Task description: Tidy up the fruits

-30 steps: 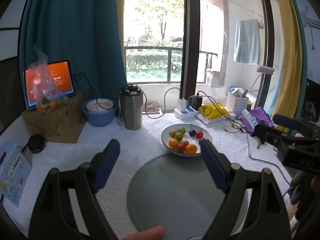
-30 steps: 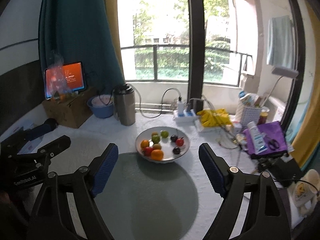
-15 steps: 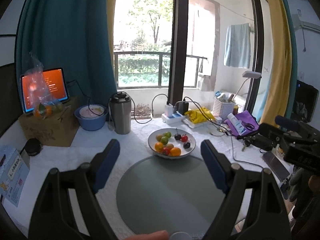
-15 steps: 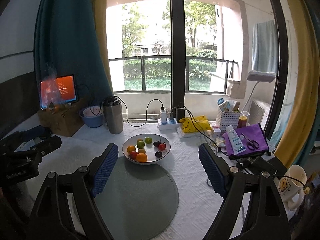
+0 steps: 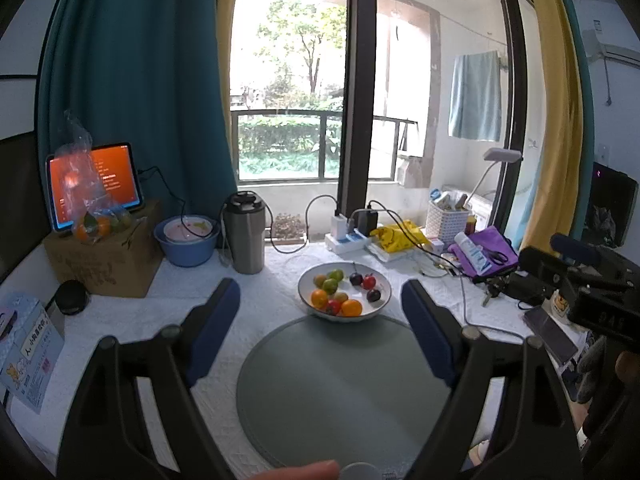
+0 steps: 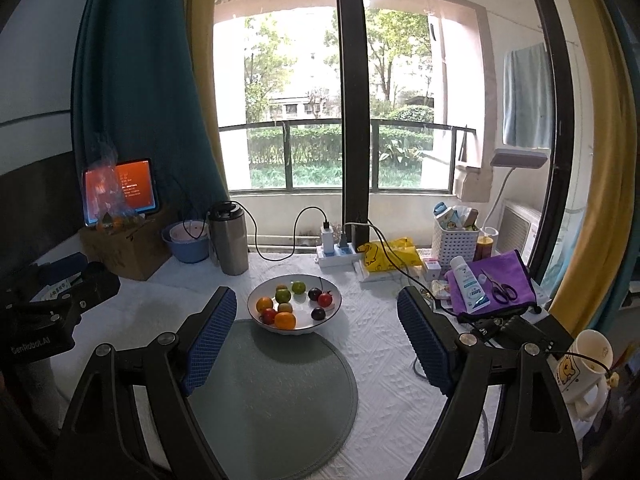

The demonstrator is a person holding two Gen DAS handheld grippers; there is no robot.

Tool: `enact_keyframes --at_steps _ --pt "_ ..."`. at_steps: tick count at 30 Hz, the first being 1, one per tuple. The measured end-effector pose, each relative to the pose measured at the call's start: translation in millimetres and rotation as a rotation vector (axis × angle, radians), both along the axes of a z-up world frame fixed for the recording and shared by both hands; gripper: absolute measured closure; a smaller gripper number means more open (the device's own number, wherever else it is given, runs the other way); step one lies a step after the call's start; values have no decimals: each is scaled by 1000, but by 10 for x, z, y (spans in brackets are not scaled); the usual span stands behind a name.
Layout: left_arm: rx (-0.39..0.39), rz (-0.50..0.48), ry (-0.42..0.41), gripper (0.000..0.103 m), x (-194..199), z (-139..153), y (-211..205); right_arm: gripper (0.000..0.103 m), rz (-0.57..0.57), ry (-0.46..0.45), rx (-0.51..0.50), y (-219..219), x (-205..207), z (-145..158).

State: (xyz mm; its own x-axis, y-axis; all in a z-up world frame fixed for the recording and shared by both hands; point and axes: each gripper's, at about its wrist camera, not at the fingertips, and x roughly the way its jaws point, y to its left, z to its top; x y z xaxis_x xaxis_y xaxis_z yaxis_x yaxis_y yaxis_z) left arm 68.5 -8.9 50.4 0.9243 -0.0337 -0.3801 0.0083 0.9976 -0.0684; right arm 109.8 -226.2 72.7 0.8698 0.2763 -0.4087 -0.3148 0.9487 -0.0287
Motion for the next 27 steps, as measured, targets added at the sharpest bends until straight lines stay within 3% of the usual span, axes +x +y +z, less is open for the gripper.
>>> enact_keyframes --at_steps 27 --pt "-7 -18 -6 19 -44 19 20 18 6 12 -10 49 12 -14"
